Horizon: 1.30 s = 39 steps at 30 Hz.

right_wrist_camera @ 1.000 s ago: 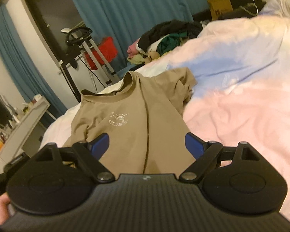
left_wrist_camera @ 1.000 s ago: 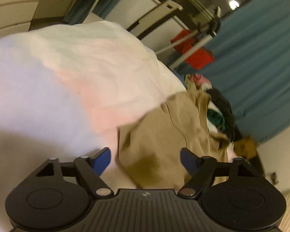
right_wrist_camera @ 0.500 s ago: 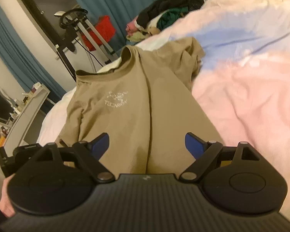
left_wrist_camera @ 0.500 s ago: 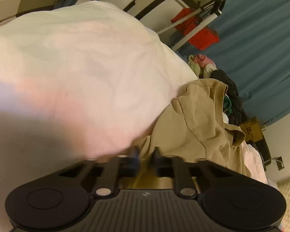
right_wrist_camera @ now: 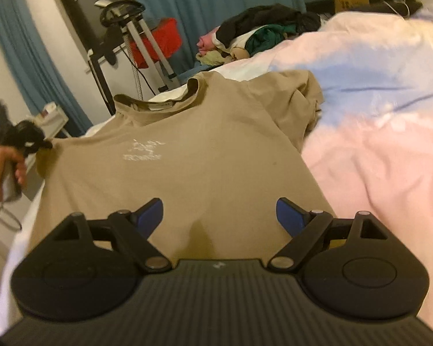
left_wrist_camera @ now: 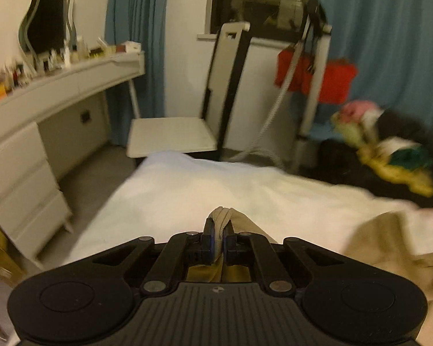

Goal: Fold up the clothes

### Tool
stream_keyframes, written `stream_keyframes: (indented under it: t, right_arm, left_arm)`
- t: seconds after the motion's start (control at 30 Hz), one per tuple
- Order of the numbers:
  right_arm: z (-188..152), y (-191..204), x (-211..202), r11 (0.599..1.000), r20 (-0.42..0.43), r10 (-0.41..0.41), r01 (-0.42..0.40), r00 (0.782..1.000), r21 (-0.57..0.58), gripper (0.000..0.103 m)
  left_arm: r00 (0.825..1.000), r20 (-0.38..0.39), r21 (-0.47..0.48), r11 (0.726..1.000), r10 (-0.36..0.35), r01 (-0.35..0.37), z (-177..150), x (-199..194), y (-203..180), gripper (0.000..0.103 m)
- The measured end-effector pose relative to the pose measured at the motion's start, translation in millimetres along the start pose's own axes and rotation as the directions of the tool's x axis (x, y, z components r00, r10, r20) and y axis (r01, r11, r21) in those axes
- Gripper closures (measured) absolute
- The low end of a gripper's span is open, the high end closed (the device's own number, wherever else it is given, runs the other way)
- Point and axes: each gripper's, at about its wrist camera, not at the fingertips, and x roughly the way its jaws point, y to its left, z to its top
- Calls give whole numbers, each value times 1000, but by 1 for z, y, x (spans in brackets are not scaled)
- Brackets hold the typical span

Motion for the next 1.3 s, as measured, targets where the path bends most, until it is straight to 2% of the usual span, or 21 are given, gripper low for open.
stream_keyframes:
  t: [0.1,0.17,0.2,0.23,0.37,0.43,0.53,0.73,0.83,0.93,1.03,1.13,1.3]
  right_arm:
    - [-1,1,9,999,-1,-15,14,1000,-34,16]
    - [-1,3,14,999,2,-18,18,1000,-50,16]
    - [-2,3,16,998,0,-18,18,1000,-56,16]
    - [-2,4,18,998,-3,-18,18,1000,-59,16]
    - [1,5,21,999,-7,-1,1,1000,-47,16]
    - [2,7,16,999,9,5,-5,1000,-53,16]
    - [4,10,5,997,36,9,-6,999,-81,16]
    - [4,19,-29,986,113,10,9,994,-164,16]
    - [2,22,-46,980,140,20,8,990,-197,16]
    - [-2,23,-61,977,147,68,-36,987,-212,17]
    - [-10,24,-75,972,149,100,-64,984,-227,17]
    - [-17,26,-85,968,153,99,-60,983,-243,17]
    - [-19,25,-91,970,177,94,-50,980,-239,17]
  left_arm:
    - [999,-52,-19,1000,-2,1,-13,21,-3,95]
    - [996,-88,-52,998,-29,25,-26,29,4,84]
    - [993,-105,-61,997,-50,43,-31,28,10,75]
    - [991,-115,-62,996,-73,66,-34,24,17,69]
    - [981,-120,-18,988,-155,154,-48,-22,39,57]
    - [980,-85,-9,983,-181,181,-56,-57,42,48]
    - [984,4,-51,982,-181,181,-74,-117,54,41]
    - [960,119,-43,964,-255,261,-127,-228,34,39]
    - [941,124,9,949,-313,315,-163,-274,13,36]
    - [924,105,64,929,-369,364,-199,-305,-3,35]
    - [914,110,122,918,-390,377,-233,-326,-10,35]
    - [910,99,99,914,-402,393,-254,-330,-12,35]
    - [915,77,94,916,-397,389,-266,-319,-9,34]
